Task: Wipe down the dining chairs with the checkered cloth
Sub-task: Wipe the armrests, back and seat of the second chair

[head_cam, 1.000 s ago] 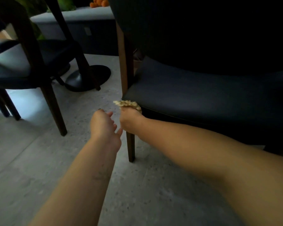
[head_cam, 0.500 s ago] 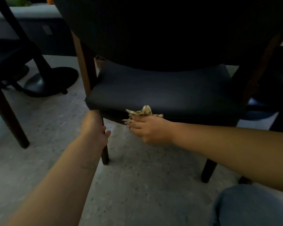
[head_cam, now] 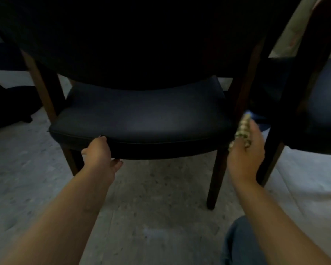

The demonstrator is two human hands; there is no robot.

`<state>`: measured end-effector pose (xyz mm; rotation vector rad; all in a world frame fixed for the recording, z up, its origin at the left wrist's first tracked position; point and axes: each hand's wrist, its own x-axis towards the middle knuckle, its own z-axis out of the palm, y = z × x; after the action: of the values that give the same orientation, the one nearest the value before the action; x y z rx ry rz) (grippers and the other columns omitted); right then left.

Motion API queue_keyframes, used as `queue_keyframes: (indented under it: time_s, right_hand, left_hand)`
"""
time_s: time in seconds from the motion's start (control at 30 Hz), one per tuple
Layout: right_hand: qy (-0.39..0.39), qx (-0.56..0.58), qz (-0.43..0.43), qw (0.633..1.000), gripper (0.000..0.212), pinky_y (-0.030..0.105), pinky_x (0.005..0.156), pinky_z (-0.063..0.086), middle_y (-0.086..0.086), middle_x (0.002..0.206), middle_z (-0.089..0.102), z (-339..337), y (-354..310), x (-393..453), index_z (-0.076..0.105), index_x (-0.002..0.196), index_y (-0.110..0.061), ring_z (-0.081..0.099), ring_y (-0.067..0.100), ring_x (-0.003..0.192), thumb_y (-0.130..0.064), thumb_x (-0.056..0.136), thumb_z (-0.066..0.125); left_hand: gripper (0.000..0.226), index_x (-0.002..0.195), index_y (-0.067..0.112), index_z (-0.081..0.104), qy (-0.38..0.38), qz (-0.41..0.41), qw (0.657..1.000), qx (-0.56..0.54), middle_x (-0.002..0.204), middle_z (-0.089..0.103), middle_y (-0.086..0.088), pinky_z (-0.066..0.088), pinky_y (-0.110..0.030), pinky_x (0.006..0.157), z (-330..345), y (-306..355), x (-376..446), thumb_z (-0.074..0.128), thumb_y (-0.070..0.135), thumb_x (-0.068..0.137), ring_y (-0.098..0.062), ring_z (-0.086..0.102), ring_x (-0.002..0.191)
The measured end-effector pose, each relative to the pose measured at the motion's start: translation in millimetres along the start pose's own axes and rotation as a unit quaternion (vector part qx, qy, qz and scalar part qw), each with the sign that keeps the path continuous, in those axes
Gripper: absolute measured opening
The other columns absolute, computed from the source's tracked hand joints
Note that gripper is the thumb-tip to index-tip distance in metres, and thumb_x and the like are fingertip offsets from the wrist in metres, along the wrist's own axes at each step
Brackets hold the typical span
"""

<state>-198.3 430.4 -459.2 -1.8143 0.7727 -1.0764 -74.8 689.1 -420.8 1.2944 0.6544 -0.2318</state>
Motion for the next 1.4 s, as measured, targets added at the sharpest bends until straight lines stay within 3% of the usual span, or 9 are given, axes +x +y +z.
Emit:
queue_keyframes:
  time_s: [0.1,0.47,0.63,0.73,0.87,1.03,1.1,1.27,1.4]
  right_hand:
    - [0.047,0.055,0.2,0.977,0.04,0.049,0.108,0.038,0.014,0.135,0.053,23,-1,9,0.048,0.138,-0.016,0.049,0.031,0.125,-0.018,0.099,0.037]
    - [0.103,0.197,0.359,0.906,0.059,0.025,0.1,0.04,0.018,0.141,0.043,123,-77,-97,0.027,0.145,0.001,0.051,0.024,0.121,0.011,0.087,0.037]
    - [-0.095,0.325,0.574,0.746,0.023,0.035,0.059,0.049,0.022,0.092,0.053,139,-91,-127,0.053,0.092,-0.002,0.062,0.041,0.091,0.001,0.092,0.03]
    - [-0.195,0.381,0.615,0.662,0.033,0.041,0.079,0.05,0.023,0.082,0.05,152,-101,-130,0.045,0.071,-0.008,0.057,0.045,0.088,0.001,0.092,0.022]
    - [-0.24,0.44,0.648,0.573,0.046,0.049,0.098,0.04,0.031,0.126,0.054,163,-119,-120,0.049,0.125,0.011,0.05,0.042,0.12,-0.007,0.1,0.016]
    - [-0.175,0.54,0.656,0.497,0.045,0.061,0.11,0.02,0.038,0.144,0.028,115,-128,-72,0.036,0.14,0.008,0.026,0.052,0.135,-0.014,0.102,0.024]
    - [-0.151,0.535,0.631,0.542,0.045,0.063,0.107,0.019,0.038,0.146,0.024,82,-127,-53,0.033,0.141,0.007,0.022,0.054,0.134,-0.012,0.101,0.023]
    - [0.001,0.321,0.416,0.851,0.031,0.039,0.072,0.056,0.027,0.113,0.063,14,-102,-9,0.058,0.112,-0.003,0.065,0.036,0.101,-0.007,0.099,0.031]
    - [0.019,-0.063,0.036,0.997,0.045,0.036,0.108,0.036,0.018,0.144,0.043,9,-60,12,0.041,0.14,-0.007,0.042,0.03,0.132,-0.003,0.095,0.042]
  left_hand:
    - [0.055,0.15,0.022,0.03,-0.01,0.004,1.0,0.005,0.141,0.047,-0.004,0.05,-0.048,0.097,-2,-1,-1,0.046,0.032,0.098,-0.02,0.054,0.085]
    - [0.044,0.137,0.022,0.047,-0.042,-0.012,0.997,0.07,0.129,0.058,-0.008,0.042,-0.043,0.092,-10,2,-9,0.043,0.032,0.095,-0.028,0.06,0.104]
    - [0.027,0.114,0.023,0.053,-0.045,0.012,0.995,0.089,0.113,0.058,-0.006,0.033,-0.044,0.086,-24,15,-5,0.043,0.023,0.09,-0.021,0.052,0.087]
    - [0.035,0.116,0.029,0.055,-0.011,0.019,0.998,0.056,0.114,0.054,0.006,0.037,-0.03,0.096,-31,25,2,0.042,0.013,0.088,-0.023,0.054,0.111]
    - [0.029,0.067,0.022,0.026,0.007,0.014,1.0,0.01,0.066,0.029,0.002,0.027,-0.01,0.032,-33,30,0,0.036,0.004,0.088,-0.008,0.037,0.036]
    - [0.016,0.072,0.02,0.038,0.008,-0.008,0.999,0.031,0.076,0.036,0.0,0.037,-0.033,0.097,-31,32,4,0.041,0.008,0.083,-0.017,0.044,0.088]
    - [0.023,0.106,0.018,0.054,-0.033,-0.038,0.998,0.036,0.106,0.052,-0.005,0.025,-0.046,0.113,-33,30,7,0.044,0.016,0.086,-0.021,0.043,0.123]
    - [0.06,0.152,0.011,0.022,-0.082,-0.083,0.993,-0.01,0.156,0.023,-0.024,0.033,-0.049,0.109,-29,29,-9,0.041,0.013,0.096,-0.039,0.042,0.134]
    - [0.056,0.148,0.009,0.027,-0.088,-0.079,0.993,-0.002,0.148,0.036,-0.027,0.038,-0.047,0.104,-32,21,-11,0.043,0.005,0.095,-0.037,0.048,0.129]
